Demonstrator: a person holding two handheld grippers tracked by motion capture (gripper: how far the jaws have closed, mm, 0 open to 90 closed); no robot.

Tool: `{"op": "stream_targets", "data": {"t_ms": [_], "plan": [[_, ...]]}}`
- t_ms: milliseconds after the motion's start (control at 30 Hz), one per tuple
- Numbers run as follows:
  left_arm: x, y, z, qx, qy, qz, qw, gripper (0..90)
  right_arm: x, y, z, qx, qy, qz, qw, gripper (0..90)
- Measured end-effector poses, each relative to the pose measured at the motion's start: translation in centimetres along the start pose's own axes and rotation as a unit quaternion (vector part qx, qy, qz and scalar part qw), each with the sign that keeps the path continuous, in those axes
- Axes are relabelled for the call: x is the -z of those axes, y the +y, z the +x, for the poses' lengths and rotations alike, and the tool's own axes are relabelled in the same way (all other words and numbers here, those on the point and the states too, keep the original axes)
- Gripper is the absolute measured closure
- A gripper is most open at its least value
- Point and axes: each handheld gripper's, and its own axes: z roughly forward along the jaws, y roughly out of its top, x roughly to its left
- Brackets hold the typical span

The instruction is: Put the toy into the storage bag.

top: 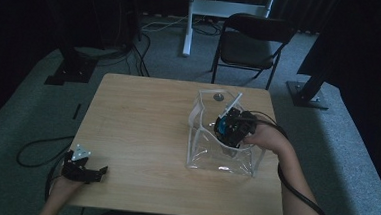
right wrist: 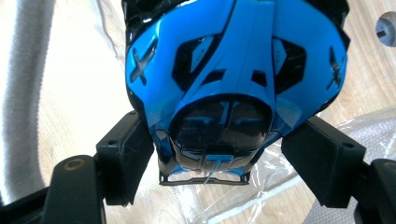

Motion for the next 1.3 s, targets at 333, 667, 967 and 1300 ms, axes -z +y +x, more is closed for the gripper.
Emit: {"op": "stream_targets", "data": {"t_ms": [333,667,967,1300], "plan": [[0.0,0.0,0.0,0.000,0.000,0.000,1.0000,0.7,-0.7,0.6,0.2,0.018,-0.003,0.039,0.9991,24.9],[0.0,0.0,0.0,0.001,0.000,0.000,1.0000,0.7,-1.3,1.4,0.4,0.044,-0.006,0.075,0.9962,24.8],[0.0,0.0,0.0,0.001,0.000,0.000,1.0000,0.7,-2.2,1.8,0.2,0.055,-0.001,0.104,0.9931,24.9],[0.0,0.0,0.0,0.001,-0.001,0.000,1.0000,0.7,-3.3,2.2,-0.3,0.058,-0.001,0.133,0.9894,24.9]]}}
